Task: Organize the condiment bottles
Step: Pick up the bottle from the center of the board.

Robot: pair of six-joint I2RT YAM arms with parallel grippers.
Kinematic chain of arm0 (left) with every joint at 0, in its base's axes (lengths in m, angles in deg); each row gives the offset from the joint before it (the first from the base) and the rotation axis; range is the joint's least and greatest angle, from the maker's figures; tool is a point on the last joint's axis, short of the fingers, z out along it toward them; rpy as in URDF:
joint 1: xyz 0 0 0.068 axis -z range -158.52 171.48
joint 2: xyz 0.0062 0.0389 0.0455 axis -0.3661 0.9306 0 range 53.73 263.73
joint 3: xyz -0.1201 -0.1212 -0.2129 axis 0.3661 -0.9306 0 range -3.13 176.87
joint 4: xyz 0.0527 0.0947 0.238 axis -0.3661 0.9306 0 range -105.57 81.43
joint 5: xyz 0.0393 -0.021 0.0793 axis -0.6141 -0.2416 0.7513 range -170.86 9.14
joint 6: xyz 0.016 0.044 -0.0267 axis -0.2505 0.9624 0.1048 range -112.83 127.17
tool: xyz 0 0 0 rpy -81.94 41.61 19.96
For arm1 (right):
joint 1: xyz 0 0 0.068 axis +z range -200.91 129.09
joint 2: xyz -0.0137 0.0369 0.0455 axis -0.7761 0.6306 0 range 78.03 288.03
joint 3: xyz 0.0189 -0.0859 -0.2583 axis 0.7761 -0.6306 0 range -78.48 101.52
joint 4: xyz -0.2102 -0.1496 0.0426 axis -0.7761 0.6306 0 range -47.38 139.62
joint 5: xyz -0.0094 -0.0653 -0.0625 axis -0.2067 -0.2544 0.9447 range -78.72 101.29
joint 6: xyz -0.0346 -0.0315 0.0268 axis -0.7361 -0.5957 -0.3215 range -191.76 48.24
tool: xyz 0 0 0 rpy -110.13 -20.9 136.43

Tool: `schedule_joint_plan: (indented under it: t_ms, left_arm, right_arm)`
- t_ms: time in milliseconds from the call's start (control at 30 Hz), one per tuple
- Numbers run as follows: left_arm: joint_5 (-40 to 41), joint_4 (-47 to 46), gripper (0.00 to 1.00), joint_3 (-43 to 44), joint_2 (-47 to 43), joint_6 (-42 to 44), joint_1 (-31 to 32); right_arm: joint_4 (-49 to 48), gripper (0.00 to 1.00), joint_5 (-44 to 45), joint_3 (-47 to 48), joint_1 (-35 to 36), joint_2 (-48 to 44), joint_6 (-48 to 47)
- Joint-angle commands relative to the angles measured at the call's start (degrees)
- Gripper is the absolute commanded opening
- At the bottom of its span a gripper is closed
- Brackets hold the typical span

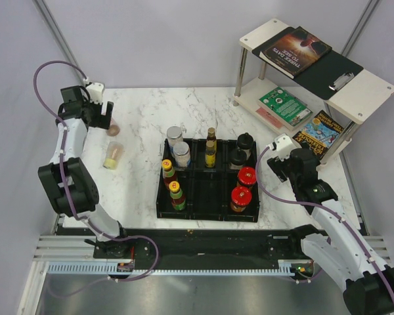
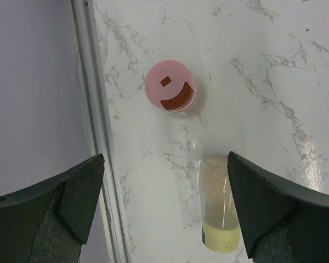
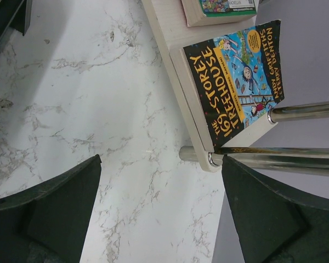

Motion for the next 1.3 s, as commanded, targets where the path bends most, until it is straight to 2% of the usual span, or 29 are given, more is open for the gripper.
schedule_joint_plan:
  t_ms: [0,400,700,967,1267]
  left_arm:
    - [-1.0,-6.4,0.99,3.3,4.8,-1.1,0.1]
    - [-4.9,-8.1,0.99,11.4,15.4,-3.2,0.1]
    - [-5.5,-8.6,0.99,11.4,18.1,-1.8,0.1]
    - [-7.0,-8.9,0.87,10.7,19.5,-1.1,0.2]
    - [-6.6,-8.9,0.85,10.0,20.2,-0.2,0.3]
  right_arm:
    - [-0.2,0.98,-0.5,1.4,0.3,0.2,1.0]
    - [-0.3,0.98,-0.3,1.4,0.2,1.7,0.9]
    - [-0.5,0.98,0.3,1.5,0.3,3.5,0.9]
    - [-0.6,0.98,0.7,1.6,0.4,3.5,1.1]
    - [-0.5,0.98,0.8,1.8,0.5,3.9,1.2]
